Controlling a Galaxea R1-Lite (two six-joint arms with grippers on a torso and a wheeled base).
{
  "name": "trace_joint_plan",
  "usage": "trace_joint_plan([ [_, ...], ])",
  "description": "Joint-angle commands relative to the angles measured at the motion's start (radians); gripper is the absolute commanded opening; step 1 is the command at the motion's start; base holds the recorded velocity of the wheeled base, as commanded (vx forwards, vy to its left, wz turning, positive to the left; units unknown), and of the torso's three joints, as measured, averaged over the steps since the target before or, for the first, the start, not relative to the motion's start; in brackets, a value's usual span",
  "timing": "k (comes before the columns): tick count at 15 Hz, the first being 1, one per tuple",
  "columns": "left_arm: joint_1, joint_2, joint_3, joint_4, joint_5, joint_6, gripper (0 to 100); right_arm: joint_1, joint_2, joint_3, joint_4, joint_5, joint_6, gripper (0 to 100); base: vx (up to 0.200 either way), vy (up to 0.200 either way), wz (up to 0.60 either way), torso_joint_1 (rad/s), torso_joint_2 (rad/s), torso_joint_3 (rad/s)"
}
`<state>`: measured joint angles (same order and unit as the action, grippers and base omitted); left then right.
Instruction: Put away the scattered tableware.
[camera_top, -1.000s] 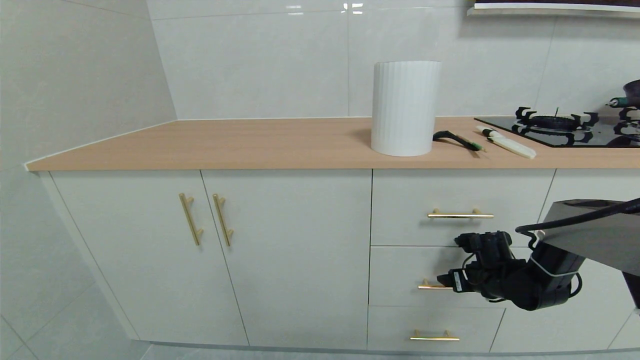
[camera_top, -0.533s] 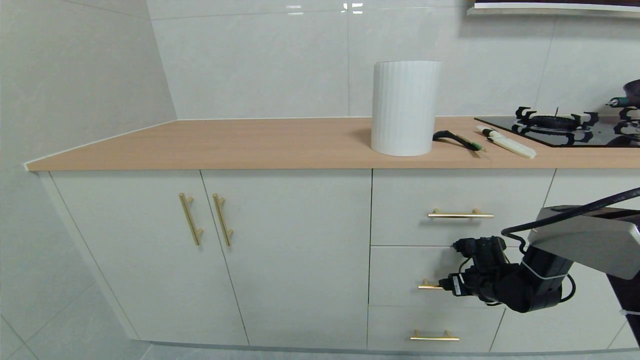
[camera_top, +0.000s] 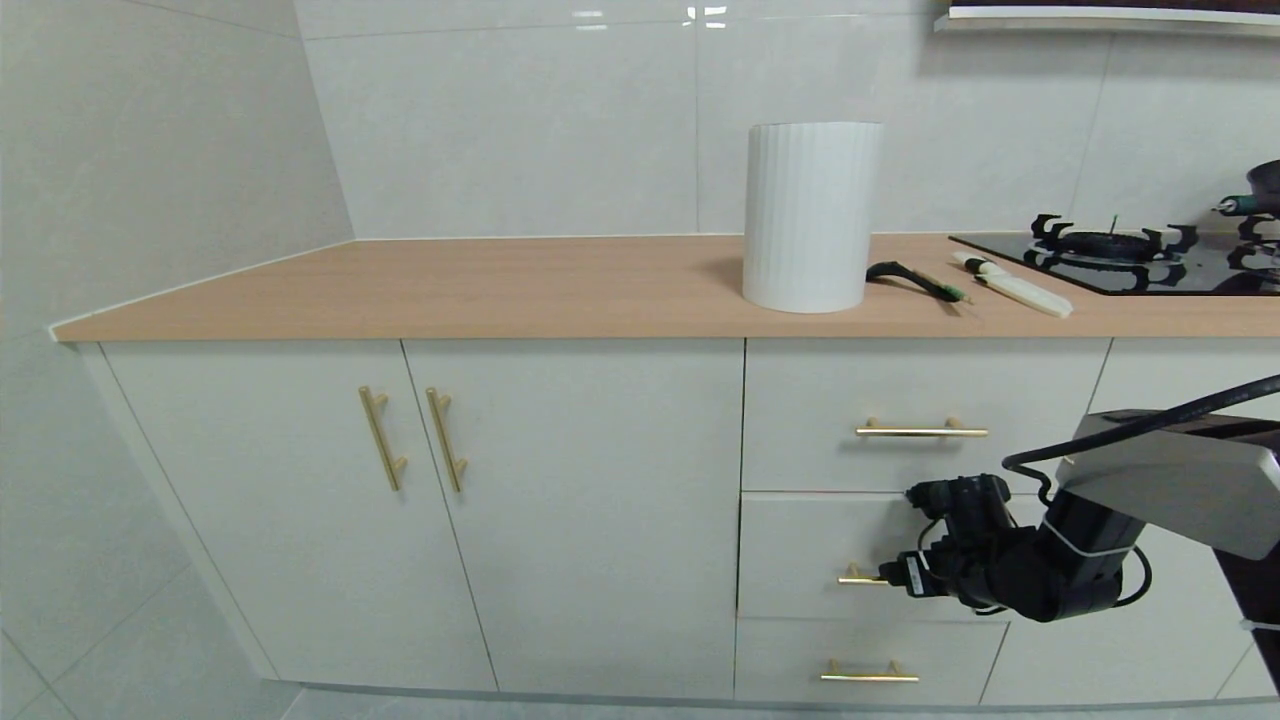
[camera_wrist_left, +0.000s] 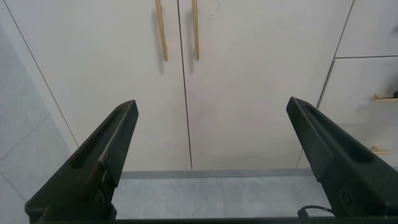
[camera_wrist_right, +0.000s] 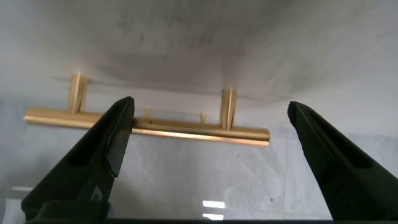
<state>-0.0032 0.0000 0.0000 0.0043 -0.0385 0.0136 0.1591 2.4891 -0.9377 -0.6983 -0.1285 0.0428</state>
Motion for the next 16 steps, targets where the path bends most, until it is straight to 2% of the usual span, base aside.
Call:
trace_joint_plan([
  [1,0.0,0.0,0.0,0.0,0.0,0.0,100,0.0,-0.003,0.002,0.0,0.0,-0.003,100,0.0,0.0,0.0,0.0,0.0,0.0],
  [4,0.0,0.0,0.0,0.0,0.0,0.0,100,0.0,-0.036,0.037,0.02,0.001,-0.001,100,0.0,0.0,0.0,0.0,0.0,0.0],
  [8,0.0,0.0,0.0,-0.001,0.0,0.0,100,0.003,-0.228,0.215,0.095,0.027,0.0,100,0.0,0.0,0.0,0.0,0.0,0.0],
  [9,0.0,0.0,0.0,0.0,0.0,0.0,100,0.003,-0.343,0.26,0.14,0.049,-0.003,100,0.0,0.0,0.0,0.0,0.0,0.0],
  [12,0.0,0.0,0.0,0.0,0.0,0.0,100,0.022,-0.641,0.218,0.411,0.124,-0.001,100,0.0,0.0,0.0,0.0,0.0,0.0],
  [13,0.0,0.0,0.0,0.0,0.0,0.0,100,0.025,-0.659,0.212,0.427,0.127,-0.001,100,0.0,0.0,0.0,0.0,0.0,0.0],
  [14,0.0,0.0,0.0,0.0,0.0,0.0,100,0.049,-0.76,0.14,0.525,0.127,0.0,100,0.0,0.0,0.0,0.0,0.0,0.0],
  [16,0.0,0.0,0.0,-0.001,0.0,0.0,100,0.069,-0.78,0.056,0.596,0.127,0.0,100,0.0,0.0,0.0,0.0,0.0,0.0],
])
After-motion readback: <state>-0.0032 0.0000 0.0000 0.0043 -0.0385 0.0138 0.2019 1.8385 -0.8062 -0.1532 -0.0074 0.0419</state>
